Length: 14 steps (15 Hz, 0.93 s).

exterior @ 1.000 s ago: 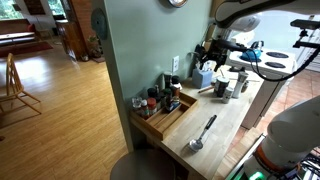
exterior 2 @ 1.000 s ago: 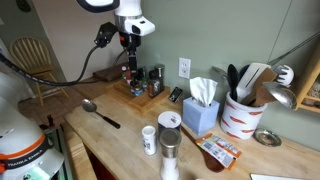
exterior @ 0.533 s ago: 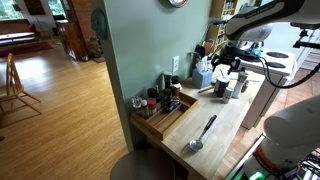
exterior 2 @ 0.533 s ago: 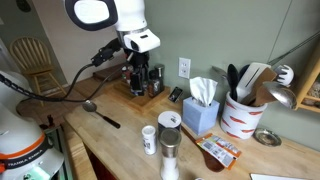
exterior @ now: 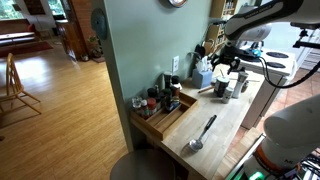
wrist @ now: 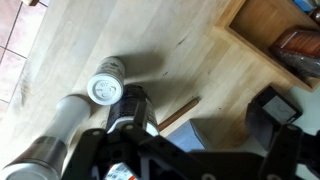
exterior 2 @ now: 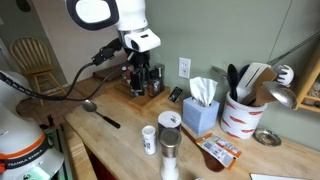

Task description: Place the blue container on the tray

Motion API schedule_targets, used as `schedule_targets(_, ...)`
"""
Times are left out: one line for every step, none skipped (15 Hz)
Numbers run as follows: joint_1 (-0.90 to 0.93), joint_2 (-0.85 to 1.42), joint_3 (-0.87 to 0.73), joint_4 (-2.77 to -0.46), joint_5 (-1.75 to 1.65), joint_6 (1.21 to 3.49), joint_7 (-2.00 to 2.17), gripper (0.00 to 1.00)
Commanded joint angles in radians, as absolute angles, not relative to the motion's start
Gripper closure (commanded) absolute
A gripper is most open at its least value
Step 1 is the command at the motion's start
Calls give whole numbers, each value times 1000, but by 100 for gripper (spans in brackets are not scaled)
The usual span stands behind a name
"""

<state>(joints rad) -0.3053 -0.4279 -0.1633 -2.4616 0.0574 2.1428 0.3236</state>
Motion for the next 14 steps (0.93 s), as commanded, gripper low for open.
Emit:
schedule_targets(-333, -359, -142, -2438, 14, 2144, 442, 0)
schedule_targets(-339, -341, -137, -2436, 5, 2145, 485, 0)
schedule_targets(-344, -327, -134, -2434, -4, 2147, 522, 0)
schedule_targets(-344, -311, -136, -2431, -4, 2147, 556, 0)
schedule_targets(-346, -296, -137, -2429, -7, 2157, 587, 0)
schedule_targets(-345, -280, -139, -2425, -4, 2166, 611, 0)
schedule_targets(-346, -265, -142, -2422, -8, 2173, 636, 0)
schedule_targets(-346, -249, -145, -2417, -12, 2178, 659, 0)
schedule_targets(-349, -235, -147, -2415, -24, 2191, 689, 0)
schedule_targets(-351, -218, -151, -2412, -32, 2200, 715, 0)
schedule_targets(-351, -208, -154, -2411, -39, 2207, 738, 0)
schedule_targets(-351, -196, -159, -2409, -44, 2213, 757, 0)
schedule_targets(-350, -186, -163, -2409, -48, 2224, 775, 0)
schedule_targets(-347, -176, -171, -2408, -44, 2242, 781, 0)
